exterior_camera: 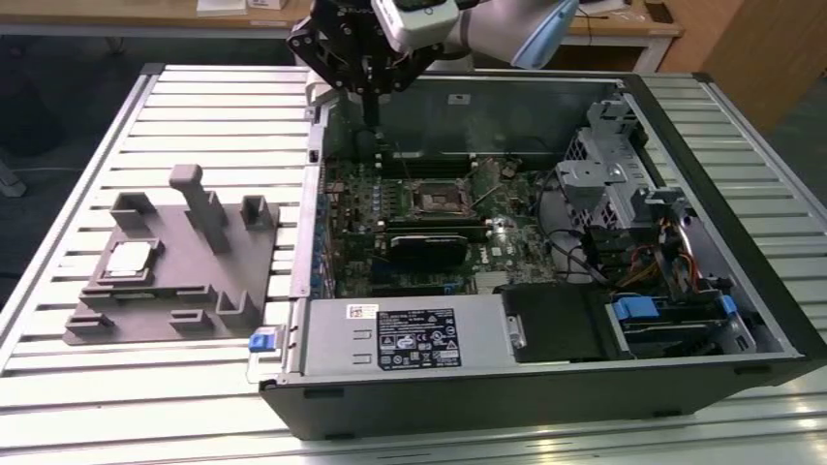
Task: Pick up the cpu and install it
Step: 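Reach for the cpu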
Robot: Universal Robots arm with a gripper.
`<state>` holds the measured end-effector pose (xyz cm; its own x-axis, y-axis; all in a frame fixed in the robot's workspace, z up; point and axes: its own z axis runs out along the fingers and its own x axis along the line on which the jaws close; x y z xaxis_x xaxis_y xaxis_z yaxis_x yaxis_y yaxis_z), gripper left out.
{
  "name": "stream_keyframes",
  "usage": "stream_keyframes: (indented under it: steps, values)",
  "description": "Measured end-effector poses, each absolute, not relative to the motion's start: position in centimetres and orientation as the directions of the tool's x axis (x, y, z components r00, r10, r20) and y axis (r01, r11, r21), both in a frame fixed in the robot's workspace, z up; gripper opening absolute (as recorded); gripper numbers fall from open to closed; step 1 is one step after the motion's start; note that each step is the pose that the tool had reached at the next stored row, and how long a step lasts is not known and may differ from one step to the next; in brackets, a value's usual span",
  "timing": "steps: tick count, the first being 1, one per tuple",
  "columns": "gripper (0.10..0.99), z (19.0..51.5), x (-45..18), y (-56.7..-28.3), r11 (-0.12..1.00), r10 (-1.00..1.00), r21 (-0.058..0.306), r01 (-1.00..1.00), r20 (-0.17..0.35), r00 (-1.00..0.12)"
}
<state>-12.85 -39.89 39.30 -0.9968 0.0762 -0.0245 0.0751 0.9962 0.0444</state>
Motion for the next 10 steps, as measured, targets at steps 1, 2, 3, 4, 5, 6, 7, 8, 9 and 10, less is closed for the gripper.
stream_keyframes:
  steps: [1, 2, 3, 4, 5, 6, 7, 8, 9, 10]
  values:
    - [0.106, 39.29, -12.93, -39.89, 0.996, 0.076, 0.044, 0.075, -0.025, -0.997]
    - [0.106, 39.29, -13.00, -39.89, 0.996, 0.076, 0.044, 0.075, -0.024, -0.997]
    - [0.106, 39.29, -13.07, -39.89, 0.996, 0.076, 0.044, 0.075, -0.024, -0.997]
    - [0.106, 39.28, -13.13, -39.89, 0.996, 0.076, 0.044, 0.075, -0.024, -0.997]
    - [0.106, 39.28, -13.20, -39.89, 0.996, 0.076, 0.044, 0.075, -0.024, -0.997]
    - [0.106, 39.27, -13.27, -39.89, 0.996, 0.076, 0.044, 0.075, -0.024, -0.997]
    - [0.106, 39.27, -13.37, -39.90, 0.996, 0.076, 0.044, 0.075, -0.024, -0.997]
    - [0.106, 39.26, -13.45, -39.89, 0.996, 0.076, 0.044, 0.075, -0.024, -0.997]
    - [0.106, 39.26, -13.54, -39.89, 0.996, 0.076, 0.044, 0.075, -0.024, -0.997]
    - [0.106, 39.25, -13.67, -39.89, 0.996, 0.076, 0.044, 0.075, -0.024, -0.997]
